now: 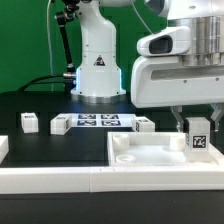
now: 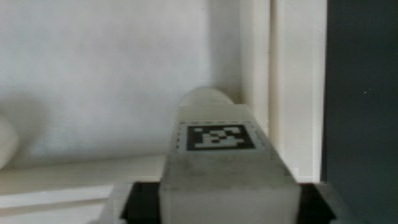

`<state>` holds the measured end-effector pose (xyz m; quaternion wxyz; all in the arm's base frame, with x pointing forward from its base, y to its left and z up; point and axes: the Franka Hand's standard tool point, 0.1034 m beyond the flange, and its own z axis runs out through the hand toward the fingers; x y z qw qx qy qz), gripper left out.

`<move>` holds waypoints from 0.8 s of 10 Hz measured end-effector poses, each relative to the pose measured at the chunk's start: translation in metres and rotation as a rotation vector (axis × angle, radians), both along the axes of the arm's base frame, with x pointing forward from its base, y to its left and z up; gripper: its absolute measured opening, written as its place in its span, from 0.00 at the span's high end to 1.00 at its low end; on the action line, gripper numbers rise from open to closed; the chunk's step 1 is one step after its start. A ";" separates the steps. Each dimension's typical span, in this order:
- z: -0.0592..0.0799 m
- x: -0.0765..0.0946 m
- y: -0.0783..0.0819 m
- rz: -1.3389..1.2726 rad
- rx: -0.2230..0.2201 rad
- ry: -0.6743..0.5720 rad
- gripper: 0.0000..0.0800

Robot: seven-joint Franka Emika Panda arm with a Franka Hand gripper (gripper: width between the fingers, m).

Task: Assemble square table

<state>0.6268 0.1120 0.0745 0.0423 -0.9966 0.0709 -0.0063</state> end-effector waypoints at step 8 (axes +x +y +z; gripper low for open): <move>0.000 -0.003 0.003 -0.706 0.055 0.049 0.64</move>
Offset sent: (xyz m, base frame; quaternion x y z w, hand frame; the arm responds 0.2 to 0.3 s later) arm -0.0212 0.0016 -0.0034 0.0258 -0.0138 0.3483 0.9369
